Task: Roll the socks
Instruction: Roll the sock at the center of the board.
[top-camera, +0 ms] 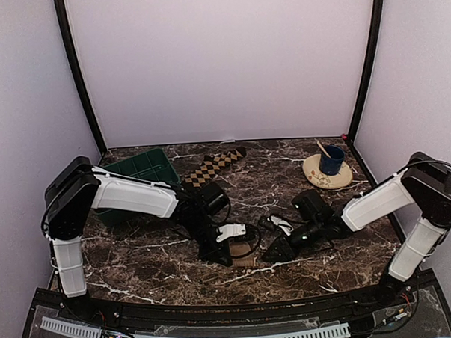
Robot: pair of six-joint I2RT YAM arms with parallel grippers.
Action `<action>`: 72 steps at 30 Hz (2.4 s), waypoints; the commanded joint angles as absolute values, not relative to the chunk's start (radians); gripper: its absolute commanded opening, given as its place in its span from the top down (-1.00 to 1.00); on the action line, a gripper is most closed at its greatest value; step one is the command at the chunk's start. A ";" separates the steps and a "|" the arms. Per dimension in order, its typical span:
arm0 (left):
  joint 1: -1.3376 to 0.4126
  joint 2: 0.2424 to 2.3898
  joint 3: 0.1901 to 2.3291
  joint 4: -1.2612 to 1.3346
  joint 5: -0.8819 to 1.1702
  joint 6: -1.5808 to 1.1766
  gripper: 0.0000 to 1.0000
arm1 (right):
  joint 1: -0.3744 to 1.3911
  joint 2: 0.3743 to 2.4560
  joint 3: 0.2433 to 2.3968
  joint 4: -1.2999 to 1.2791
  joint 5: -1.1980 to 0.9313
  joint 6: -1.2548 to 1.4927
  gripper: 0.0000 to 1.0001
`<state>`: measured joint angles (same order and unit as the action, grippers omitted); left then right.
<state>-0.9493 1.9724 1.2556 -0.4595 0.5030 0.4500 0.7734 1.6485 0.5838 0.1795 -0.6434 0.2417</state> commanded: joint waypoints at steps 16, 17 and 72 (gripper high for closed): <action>-0.884 2.147 1.433 -0.716 0.646 0.457 1.00 | 1.010 1.351 0.442 0.200 -0.047 0.162 0.42; -0.882 2.153 1.445 -0.724 0.654 0.457 1.00 | 1.032 1.349 0.445 0.192 -0.018 0.150 0.42; -0.821 2.275 1.556 -0.824 0.768 0.443 0.98 | 1.216 1.727 0.792 0.036 0.221 -0.268 0.86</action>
<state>-0.8272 2.2440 1.5555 -0.8127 0.8536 0.4522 1.2297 1.7039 0.7776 0.0471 0.2474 -0.2928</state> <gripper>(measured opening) 0.093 0.104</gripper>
